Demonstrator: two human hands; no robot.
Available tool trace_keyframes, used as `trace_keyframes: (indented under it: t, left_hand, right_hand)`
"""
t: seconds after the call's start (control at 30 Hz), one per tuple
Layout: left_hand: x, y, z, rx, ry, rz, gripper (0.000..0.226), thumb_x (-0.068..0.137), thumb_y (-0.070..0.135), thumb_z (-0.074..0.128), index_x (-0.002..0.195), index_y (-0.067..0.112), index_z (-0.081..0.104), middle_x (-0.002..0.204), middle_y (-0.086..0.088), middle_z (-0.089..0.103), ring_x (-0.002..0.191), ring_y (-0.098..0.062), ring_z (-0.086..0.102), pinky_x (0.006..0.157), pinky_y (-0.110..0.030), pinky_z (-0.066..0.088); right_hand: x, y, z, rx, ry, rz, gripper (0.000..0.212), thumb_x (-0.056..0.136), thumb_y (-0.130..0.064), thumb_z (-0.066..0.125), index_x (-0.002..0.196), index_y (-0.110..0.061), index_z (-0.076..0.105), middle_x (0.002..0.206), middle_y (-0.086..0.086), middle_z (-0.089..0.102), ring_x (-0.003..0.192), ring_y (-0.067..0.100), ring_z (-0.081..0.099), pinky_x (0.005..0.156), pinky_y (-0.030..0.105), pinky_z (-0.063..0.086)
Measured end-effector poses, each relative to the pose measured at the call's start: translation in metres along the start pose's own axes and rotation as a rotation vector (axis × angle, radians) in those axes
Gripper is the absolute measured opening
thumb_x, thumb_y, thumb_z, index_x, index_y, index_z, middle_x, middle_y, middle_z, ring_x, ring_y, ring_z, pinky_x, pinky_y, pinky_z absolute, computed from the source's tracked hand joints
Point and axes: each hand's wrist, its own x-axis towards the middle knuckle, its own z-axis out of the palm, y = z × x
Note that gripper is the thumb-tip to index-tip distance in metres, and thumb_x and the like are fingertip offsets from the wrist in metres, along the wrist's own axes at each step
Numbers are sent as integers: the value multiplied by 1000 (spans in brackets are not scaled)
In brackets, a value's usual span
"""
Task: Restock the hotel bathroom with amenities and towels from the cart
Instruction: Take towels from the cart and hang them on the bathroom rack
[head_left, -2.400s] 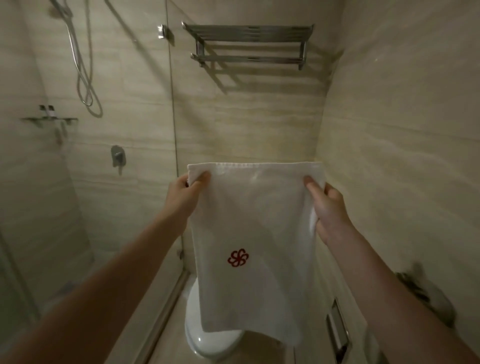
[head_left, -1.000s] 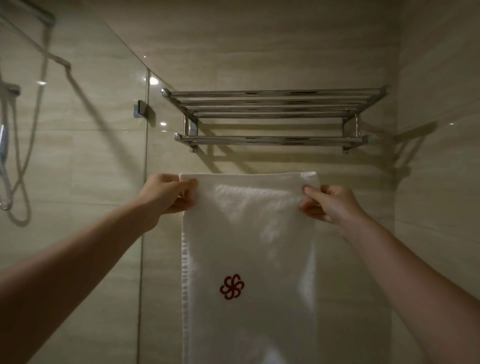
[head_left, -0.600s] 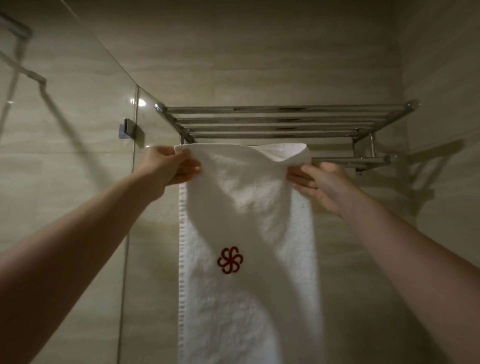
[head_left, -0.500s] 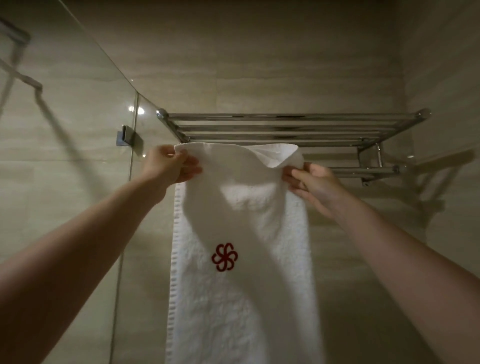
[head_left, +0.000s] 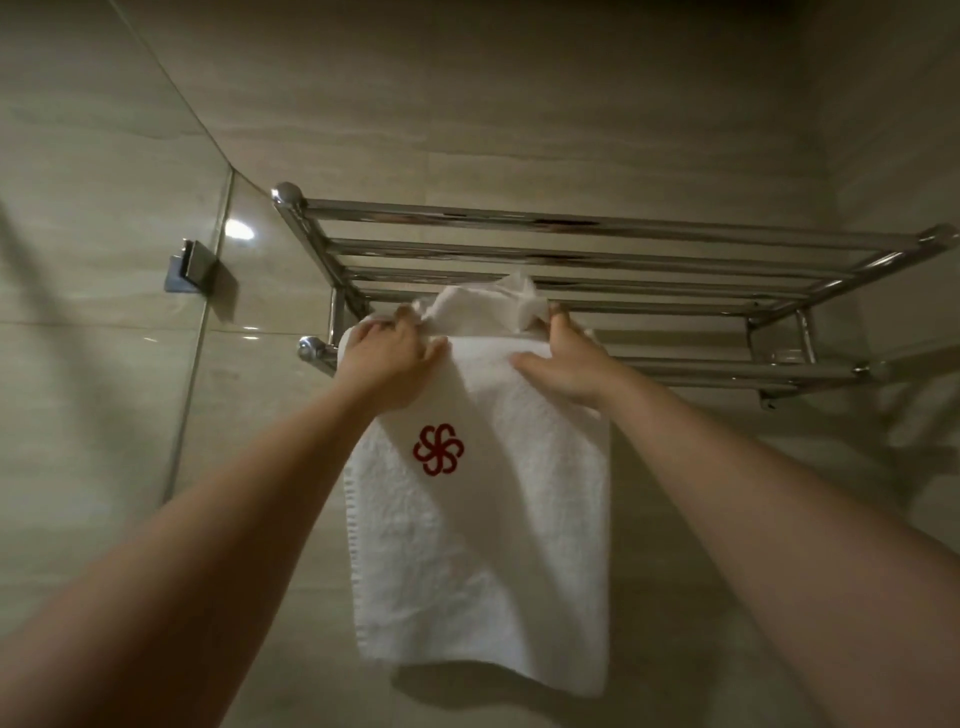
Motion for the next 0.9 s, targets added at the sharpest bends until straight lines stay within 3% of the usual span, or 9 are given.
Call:
trace_keyframes:
  t: [0.1,0.2,0.33,0.43,0.57,0.63,0.73,0.8,0.9]
  left_hand:
    - [14,-7,7,190,13,94,54,96,49,15,113,14,52,93,-10,62,89,-26,60,81,-36,44]
    - [22,-9,7,260,5,109,54,95,52,16,109,15,53,85,-7,57,77,-22,55,64,-30,39]
    - [29,-8,2,350,-66,103,61,95,57,14,117,16,54,97,-11,61,91,-26,58,74,-33,40]
    - [41,-4,1,291,-227,1,66,95,58,15,133,15,46,135,-15,50,125,-30,45,102,-41,33]
    - [53,-2,-5,-60,-362,-102,54,96,50,28,137,17,43,139,-14,45,125,-32,43,109,-45,30]
    - [41,0,-7,51,-263,-41,51,97,48,27,130,17,50,129,-14,53,118,-31,49,103,-40,36]
    - [2,-7,10,91,193,103,45,96,48,25,105,20,60,96,-3,61,99,-23,57,96,-36,32]
    - [-26,-18,27,-76,390,104,38,89,43,41,117,20,53,120,-5,53,117,-23,44,104,-34,20]
    - [-54,-27,41,-319,491,-79,61,84,34,61,135,15,34,140,-9,29,128,-20,24,105,-34,22]
  right_hand:
    - [7,0,3,-205,31,-15,71,94,-57,30,150,-21,8,153,13,25,140,34,21,109,41,25]
    - [13,1,4,-309,58,-17,65,94,-60,19,147,-23,23,147,11,39,134,35,34,103,43,32]
    - [21,2,5,-409,93,-69,68,95,-58,11,133,-17,50,133,13,54,119,31,49,92,40,36]
    - [29,0,2,-450,80,-26,69,95,-57,10,135,-13,47,137,15,50,120,31,48,87,38,34]
    - [34,-1,-2,-416,22,-5,65,96,-53,14,138,-13,42,141,14,46,123,29,47,88,37,33]
    - [34,-1,-3,-395,-14,3,65,96,-54,14,138,-14,41,141,13,46,123,28,46,91,38,34]
    - [33,-2,-2,-386,-36,7,64,95,-54,14,138,-15,41,140,12,47,123,28,47,92,39,35]
    - [33,-1,0,-395,-17,-9,63,96,-53,13,136,-15,43,138,12,49,120,28,48,90,39,35]
    - [33,0,2,-431,19,-23,64,95,-53,12,135,-15,45,136,11,51,118,27,50,88,39,35]
